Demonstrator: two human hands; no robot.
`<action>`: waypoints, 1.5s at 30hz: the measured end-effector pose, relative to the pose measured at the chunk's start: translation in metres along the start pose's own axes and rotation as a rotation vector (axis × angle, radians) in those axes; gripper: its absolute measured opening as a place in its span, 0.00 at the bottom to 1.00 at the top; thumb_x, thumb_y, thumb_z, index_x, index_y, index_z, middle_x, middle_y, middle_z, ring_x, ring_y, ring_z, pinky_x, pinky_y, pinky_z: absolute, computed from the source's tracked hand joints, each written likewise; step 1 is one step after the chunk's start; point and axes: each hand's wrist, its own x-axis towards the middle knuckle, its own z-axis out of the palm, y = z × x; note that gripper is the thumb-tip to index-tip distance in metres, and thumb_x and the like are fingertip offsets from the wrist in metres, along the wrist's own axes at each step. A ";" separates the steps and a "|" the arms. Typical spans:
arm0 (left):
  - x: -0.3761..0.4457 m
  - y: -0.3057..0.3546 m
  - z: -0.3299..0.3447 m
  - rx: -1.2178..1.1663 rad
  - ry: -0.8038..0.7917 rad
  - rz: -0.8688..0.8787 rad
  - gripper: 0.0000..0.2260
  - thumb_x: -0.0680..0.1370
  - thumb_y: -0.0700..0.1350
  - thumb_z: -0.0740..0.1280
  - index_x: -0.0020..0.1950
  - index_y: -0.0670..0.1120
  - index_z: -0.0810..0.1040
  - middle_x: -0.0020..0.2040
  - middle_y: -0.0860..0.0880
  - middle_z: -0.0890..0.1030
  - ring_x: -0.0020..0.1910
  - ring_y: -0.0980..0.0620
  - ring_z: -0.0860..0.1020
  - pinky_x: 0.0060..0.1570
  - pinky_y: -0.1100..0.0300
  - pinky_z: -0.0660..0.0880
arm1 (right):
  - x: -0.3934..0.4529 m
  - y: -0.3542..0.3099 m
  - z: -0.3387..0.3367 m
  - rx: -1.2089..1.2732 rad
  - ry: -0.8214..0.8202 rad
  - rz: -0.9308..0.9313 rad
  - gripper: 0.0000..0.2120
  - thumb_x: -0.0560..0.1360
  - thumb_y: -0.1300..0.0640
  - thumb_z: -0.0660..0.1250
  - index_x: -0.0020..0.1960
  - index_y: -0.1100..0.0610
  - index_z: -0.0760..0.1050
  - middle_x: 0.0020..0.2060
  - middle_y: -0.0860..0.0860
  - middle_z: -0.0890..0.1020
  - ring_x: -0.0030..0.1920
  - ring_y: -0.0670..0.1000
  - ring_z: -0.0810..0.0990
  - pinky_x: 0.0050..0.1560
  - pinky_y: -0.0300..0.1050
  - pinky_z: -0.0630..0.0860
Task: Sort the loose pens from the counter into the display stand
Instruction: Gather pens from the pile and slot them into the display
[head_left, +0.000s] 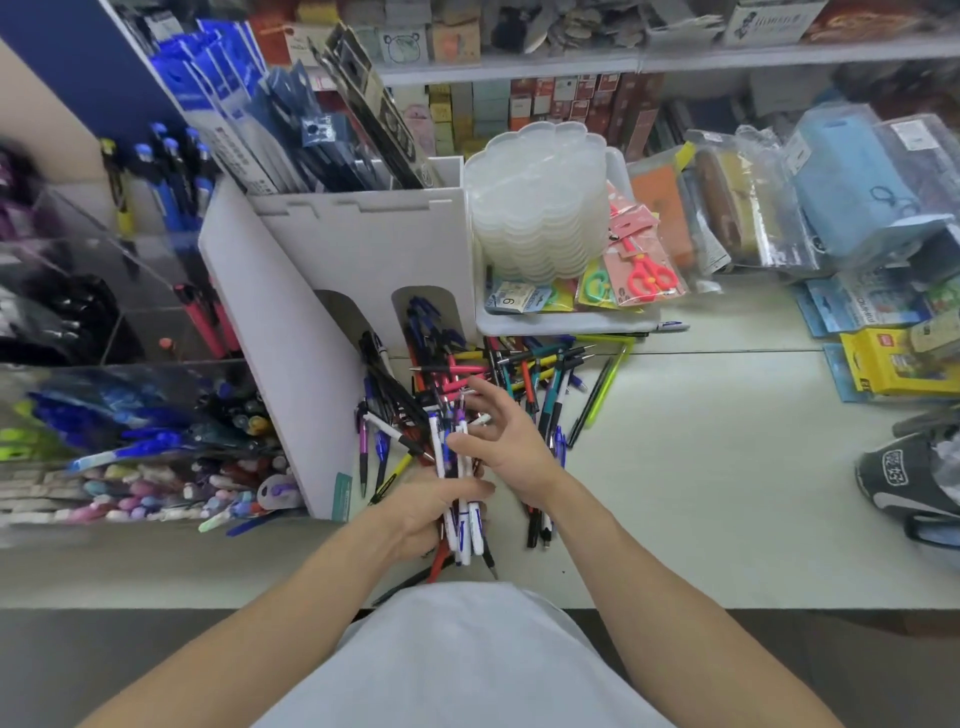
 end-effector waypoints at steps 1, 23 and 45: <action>-0.002 -0.002 -0.003 0.015 -0.024 -0.036 0.08 0.74 0.29 0.70 0.48 0.39 0.78 0.35 0.41 0.76 0.32 0.44 0.77 0.46 0.45 0.78 | 0.000 0.001 0.000 -0.026 -0.007 -0.011 0.38 0.75 0.62 0.76 0.79 0.47 0.63 0.70 0.46 0.74 0.66 0.46 0.78 0.58 0.36 0.76; -0.007 0.010 -0.005 0.136 -0.088 0.018 0.12 0.71 0.27 0.72 0.52 0.35 0.79 0.34 0.42 0.76 0.31 0.47 0.76 0.35 0.53 0.77 | 0.008 0.009 0.014 -0.269 0.017 -0.047 0.45 0.68 0.53 0.81 0.78 0.41 0.61 0.75 0.44 0.69 0.74 0.47 0.70 0.72 0.53 0.72; -0.016 -0.018 -0.001 0.216 -0.099 -0.003 0.10 0.73 0.35 0.75 0.49 0.42 0.77 0.37 0.43 0.77 0.35 0.47 0.76 0.37 0.57 0.77 | -0.033 0.004 -0.034 -0.102 0.071 0.090 0.11 0.73 0.67 0.74 0.54 0.59 0.83 0.45 0.53 0.86 0.46 0.53 0.85 0.46 0.45 0.83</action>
